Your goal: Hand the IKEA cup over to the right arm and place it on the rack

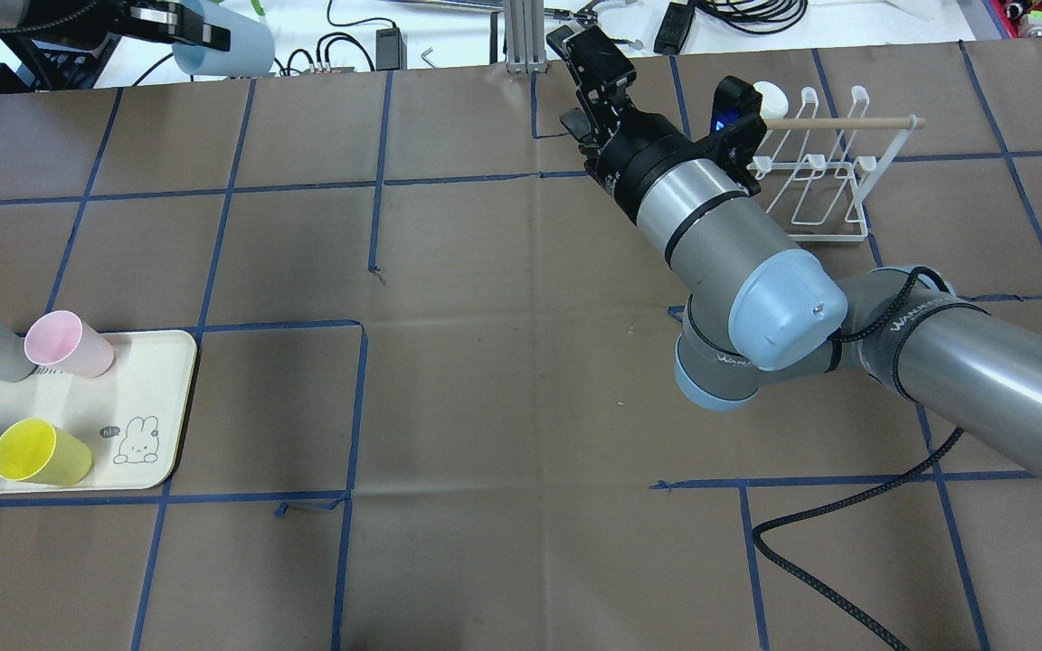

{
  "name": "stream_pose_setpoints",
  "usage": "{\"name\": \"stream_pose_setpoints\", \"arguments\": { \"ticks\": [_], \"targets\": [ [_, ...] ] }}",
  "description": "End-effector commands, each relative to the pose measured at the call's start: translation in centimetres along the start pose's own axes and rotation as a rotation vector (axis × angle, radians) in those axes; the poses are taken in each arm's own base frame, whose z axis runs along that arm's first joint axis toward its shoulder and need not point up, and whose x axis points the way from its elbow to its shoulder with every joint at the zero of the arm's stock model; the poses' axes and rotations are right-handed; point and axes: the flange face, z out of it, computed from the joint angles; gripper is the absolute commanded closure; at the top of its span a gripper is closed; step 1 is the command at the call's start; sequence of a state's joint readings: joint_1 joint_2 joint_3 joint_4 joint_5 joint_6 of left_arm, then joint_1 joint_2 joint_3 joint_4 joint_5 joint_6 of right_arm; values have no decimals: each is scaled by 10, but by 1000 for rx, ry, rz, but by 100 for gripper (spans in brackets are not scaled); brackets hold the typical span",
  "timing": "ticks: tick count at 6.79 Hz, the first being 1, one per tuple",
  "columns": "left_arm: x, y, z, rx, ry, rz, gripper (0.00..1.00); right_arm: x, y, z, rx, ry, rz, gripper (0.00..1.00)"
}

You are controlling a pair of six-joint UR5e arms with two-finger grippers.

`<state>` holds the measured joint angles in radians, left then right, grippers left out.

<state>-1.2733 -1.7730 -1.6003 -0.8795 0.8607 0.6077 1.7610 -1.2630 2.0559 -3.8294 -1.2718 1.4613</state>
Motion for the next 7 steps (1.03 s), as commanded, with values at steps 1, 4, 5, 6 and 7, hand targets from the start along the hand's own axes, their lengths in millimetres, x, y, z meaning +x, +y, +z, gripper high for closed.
{"name": "stream_pose_setpoints", "arguments": {
  "ticks": [1,4,5,6,7],
  "targets": [
    [56,19,37,188,84,135,100,1,-1,1,1,5,-10,0],
    [81,55,110,377,223,314,100,7,-2,7,1,17,17,0],
    [89,68,136,447,229,274,100,13,-3,12,-3,27,128,0],
    [106,80,150,534,250,245,100,15,-3,15,-4,30,206,0],
    [128,83,159,549,279,260,100,15,-5,19,-3,27,207,0]
  ]
}}
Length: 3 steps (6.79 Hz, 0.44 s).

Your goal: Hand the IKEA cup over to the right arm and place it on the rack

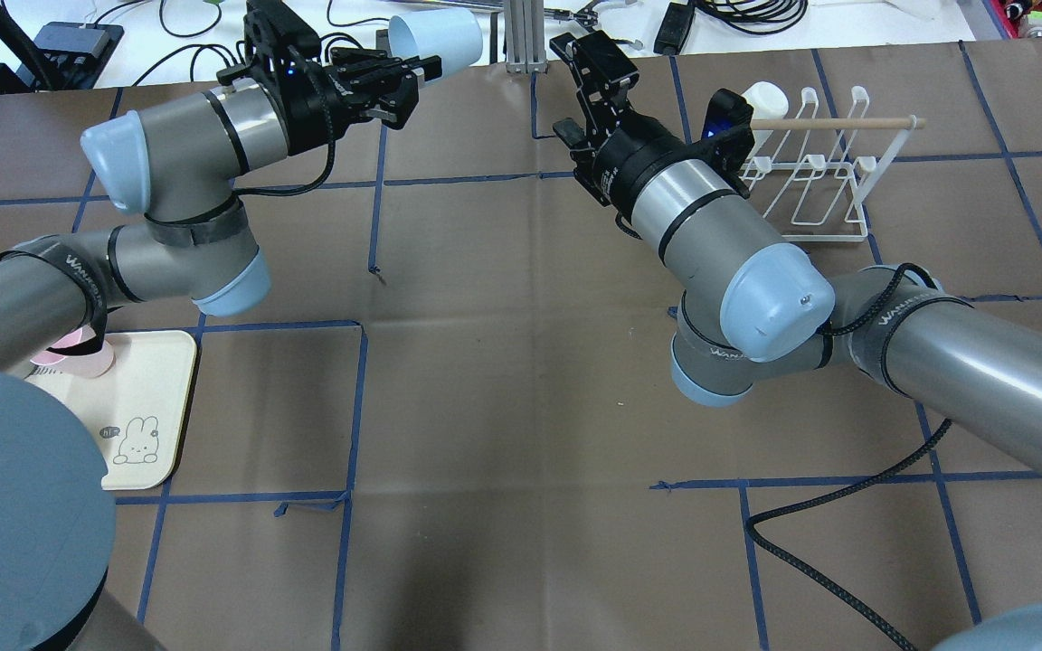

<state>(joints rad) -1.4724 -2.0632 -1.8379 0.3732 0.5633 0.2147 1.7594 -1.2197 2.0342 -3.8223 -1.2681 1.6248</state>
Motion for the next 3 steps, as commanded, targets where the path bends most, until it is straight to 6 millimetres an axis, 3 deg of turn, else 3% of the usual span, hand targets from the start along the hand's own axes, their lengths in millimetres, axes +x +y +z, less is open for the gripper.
{"name": "stream_pose_setpoints", "arguments": {
  "ticks": [1,2,3],
  "targets": [
    [45,7,26,47,59,7,100,7,-5,14,-1,7,39,0],
    [67,-2,33,51,93,6,100,10,-7,20,0,10,40,0],
    [71,-3,34,51,98,7,100,11,-8,24,0,10,38,0]
  ]
}}
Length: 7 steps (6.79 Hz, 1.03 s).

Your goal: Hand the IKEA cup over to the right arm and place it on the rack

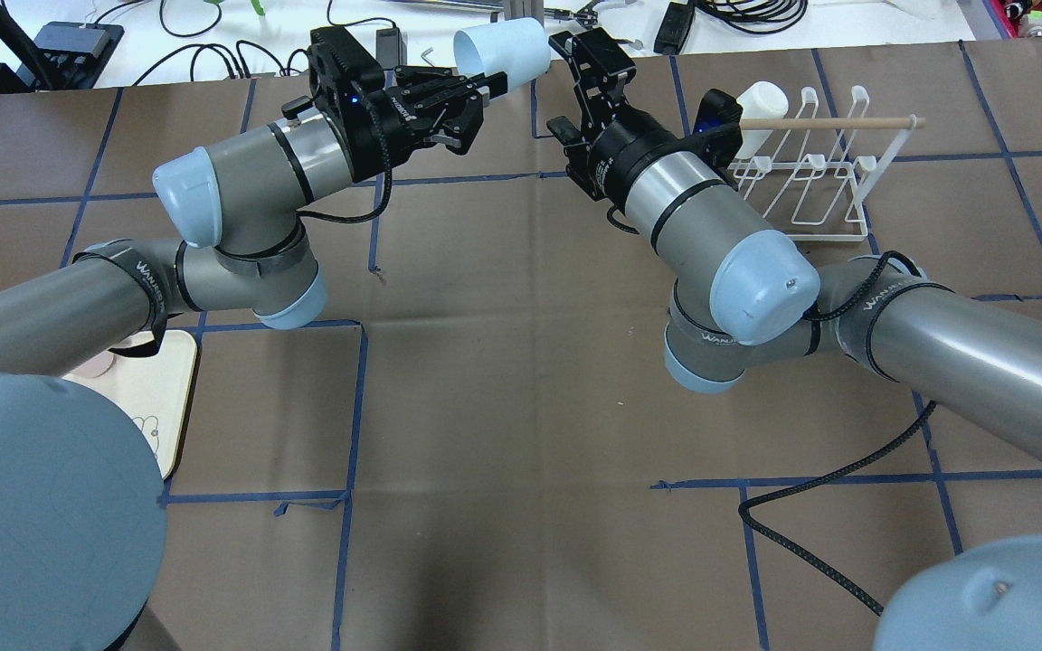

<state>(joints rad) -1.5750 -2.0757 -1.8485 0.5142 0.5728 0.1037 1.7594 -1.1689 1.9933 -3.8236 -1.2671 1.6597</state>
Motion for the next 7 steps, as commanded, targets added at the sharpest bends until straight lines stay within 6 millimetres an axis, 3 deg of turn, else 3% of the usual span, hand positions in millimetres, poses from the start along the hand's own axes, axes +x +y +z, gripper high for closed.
{"name": "stream_pose_setpoints", "arguments": {
  "ticks": [1,4,7],
  "targets": [
    [11,-3,4,3,14,0,100,7,-3,9,1,10,3,0],
    [7,-2,2,2,7,-4,100,7,-9,10,9,12,7,0],
    [7,-2,2,2,8,-3,99,8,-14,31,6,2,3,0]
  ]
}}
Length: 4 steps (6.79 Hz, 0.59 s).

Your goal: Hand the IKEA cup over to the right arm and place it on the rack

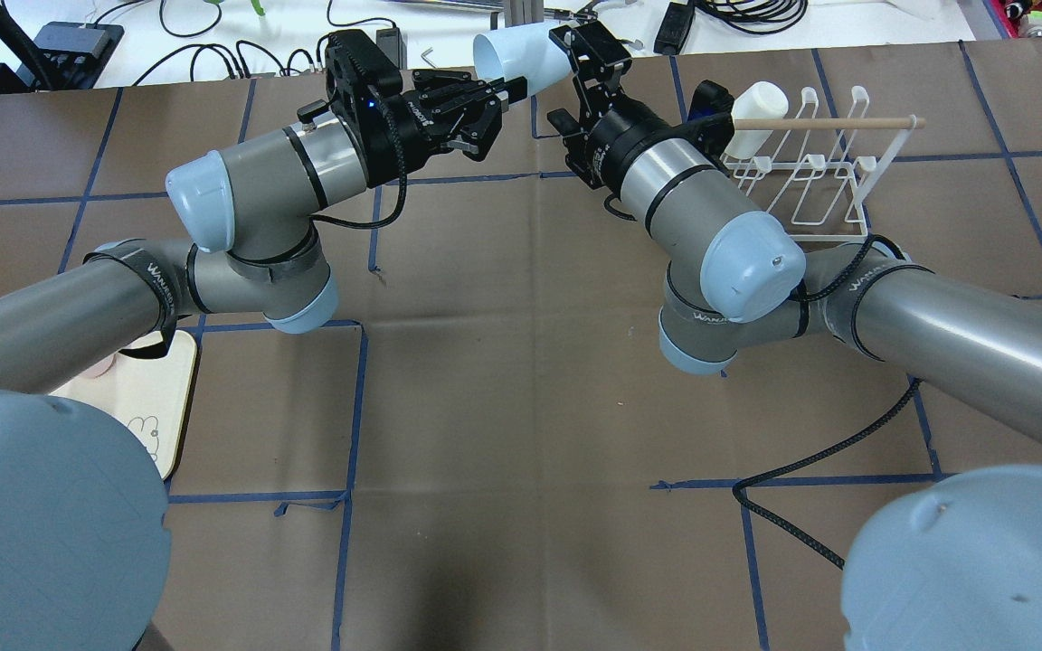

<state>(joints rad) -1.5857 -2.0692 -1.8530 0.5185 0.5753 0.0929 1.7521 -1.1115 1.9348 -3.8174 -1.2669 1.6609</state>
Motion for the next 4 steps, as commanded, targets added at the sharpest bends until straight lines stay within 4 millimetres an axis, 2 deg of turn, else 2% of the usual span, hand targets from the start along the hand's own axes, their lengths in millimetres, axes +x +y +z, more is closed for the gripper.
{"name": "stream_pose_setpoints", "arguments": {
  "ticks": [1,4],
  "targets": [
    [-1,0,0,0,-1,-1,99,0,-3,13,-2,-6,-2,0],
    [1,-1,0,1,0,0,99,-1,0,22,-11,-10,10,0]
  ]
}}
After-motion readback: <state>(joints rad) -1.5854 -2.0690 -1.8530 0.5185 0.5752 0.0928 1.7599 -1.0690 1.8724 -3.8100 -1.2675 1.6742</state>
